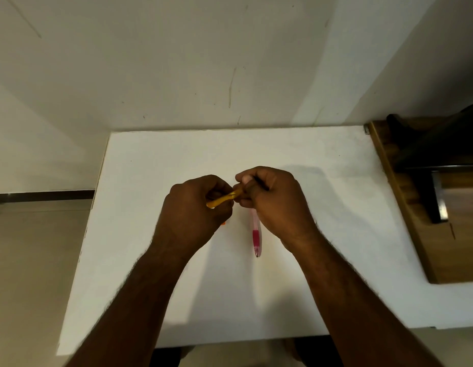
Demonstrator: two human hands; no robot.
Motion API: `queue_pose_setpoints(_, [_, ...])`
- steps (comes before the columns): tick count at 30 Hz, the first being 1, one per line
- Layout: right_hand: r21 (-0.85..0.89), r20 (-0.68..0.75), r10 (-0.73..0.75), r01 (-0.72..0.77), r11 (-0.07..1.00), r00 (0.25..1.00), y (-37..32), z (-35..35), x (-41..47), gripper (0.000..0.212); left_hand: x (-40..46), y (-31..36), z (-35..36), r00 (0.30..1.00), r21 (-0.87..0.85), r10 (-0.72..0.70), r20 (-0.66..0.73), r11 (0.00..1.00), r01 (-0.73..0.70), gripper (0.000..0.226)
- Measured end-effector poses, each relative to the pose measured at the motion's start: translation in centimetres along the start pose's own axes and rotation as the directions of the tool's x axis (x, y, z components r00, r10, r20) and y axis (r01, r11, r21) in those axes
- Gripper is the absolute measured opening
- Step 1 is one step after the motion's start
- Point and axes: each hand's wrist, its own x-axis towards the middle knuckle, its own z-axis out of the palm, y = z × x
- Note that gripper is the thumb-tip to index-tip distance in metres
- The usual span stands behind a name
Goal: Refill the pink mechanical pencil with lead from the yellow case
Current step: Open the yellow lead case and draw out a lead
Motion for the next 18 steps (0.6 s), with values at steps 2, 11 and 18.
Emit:
queue_pose_setpoints(2, [0.027, 0.006, -0.002, 0.002, 1.0, 1.0, -0.2, -0.1, -0.1, 0.023, 0.0, 0.0, 0.0, 1.0, -0.006, 0.0, 0.0, 1.0, 0.0, 0.013])
queue_pose_setpoints(11, [0.368, 0.158, 0.068, -0.122, 0.922, 0.985, -0.9, -0.4, -0.3, 0.033, -0.1, 0.2, -0.2, 1.0, -0.011, 0.018, -0.02, 1.0, -0.018, 0.011])
queue_pose_setpoints(18, [0.475, 0.027, 0.23, -0.216, 0.853, 0.973, -0.6, -1.5, 0.5, 0.023, -0.1, 0.2, -0.5, 0.998, -0.039, -0.007, -0.055, 0.999, 0.005, 0.011])
